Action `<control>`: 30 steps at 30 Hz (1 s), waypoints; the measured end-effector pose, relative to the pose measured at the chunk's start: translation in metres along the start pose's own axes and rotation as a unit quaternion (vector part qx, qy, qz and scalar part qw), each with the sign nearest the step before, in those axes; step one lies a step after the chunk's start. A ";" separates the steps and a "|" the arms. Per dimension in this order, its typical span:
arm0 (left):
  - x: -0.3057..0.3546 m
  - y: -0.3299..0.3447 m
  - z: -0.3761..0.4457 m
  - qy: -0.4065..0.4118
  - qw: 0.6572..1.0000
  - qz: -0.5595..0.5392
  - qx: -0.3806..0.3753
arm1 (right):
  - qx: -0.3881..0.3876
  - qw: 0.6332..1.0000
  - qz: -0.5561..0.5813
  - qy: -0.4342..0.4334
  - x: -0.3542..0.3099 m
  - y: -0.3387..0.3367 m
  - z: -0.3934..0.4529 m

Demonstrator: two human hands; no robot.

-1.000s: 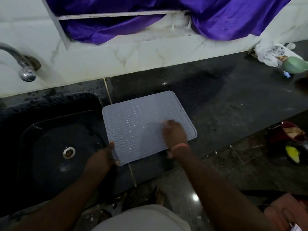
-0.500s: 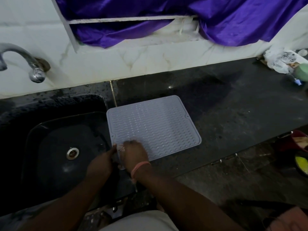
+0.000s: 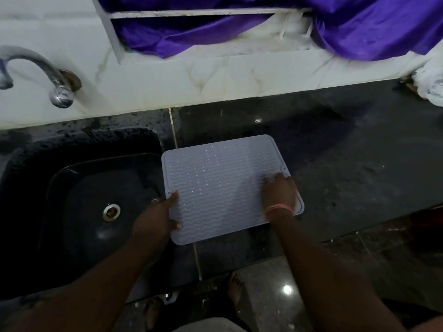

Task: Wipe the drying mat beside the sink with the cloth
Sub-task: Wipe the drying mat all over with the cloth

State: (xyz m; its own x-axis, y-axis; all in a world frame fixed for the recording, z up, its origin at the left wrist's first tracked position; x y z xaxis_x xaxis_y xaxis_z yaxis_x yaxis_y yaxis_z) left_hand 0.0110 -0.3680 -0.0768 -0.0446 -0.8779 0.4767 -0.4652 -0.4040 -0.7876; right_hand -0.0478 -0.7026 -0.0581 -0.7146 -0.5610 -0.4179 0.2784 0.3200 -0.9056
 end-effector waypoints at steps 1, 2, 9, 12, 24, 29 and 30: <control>-0.002 0.002 0.000 -0.003 1.000 0.011 0.005 | -0.018 1.000 0.001 -0.024 -0.018 0.012 -0.018; -0.003 0.003 0.000 -0.009 1.000 0.018 0.007 | -0.044 0.998 0.009 -0.050 -0.037 0.026 -0.040; -0.007 0.001 0.005 0.002 0.998 0.061 0.000 | -0.142 0.948 0.135 -0.251 -0.110 0.041 -0.132; -0.010 0.004 0.007 -0.010 1.000 0.018 -0.020 | -0.061 0.974 0.114 -0.188 -0.063 0.006 -0.066; -0.011 0.001 0.007 -0.004 1.000 -0.013 0.008 | -0.088 0.961 0.008 -0.263 -0.115 0.059 -0.137; -0.008 -0.006 -0.010 0.023 0.999 -0.022 0.028 | -0.270 0.891 0.364 -0.019 -0.124 0.051 -0.131; -0.007 -0.006 -0.015 0.020 0.997 -0.057 0.049 | -0.314 0.838 0.442 0.061 -0.117 0.046 -0.120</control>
State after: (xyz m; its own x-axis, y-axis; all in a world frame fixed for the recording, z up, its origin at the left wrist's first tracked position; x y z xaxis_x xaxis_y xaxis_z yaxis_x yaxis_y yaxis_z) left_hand 0.0009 -0.3556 -0.0692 -0.0325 -0.8147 0.5789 -0.3805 -0.5255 -0.7609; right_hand -0.0279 -0.5304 -0.0422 -0.4779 0.1764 -0.8605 0.3685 0.9295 -0.0141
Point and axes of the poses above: each hand's wrist, its own z-axis towards the middle knuckle, its own y-axis out of the palm, x = y × z, the point moved 3 cm from there along z, towards the middle knuckle, and after that the axes turned 4 degrees about x, right-handed, at the moved point
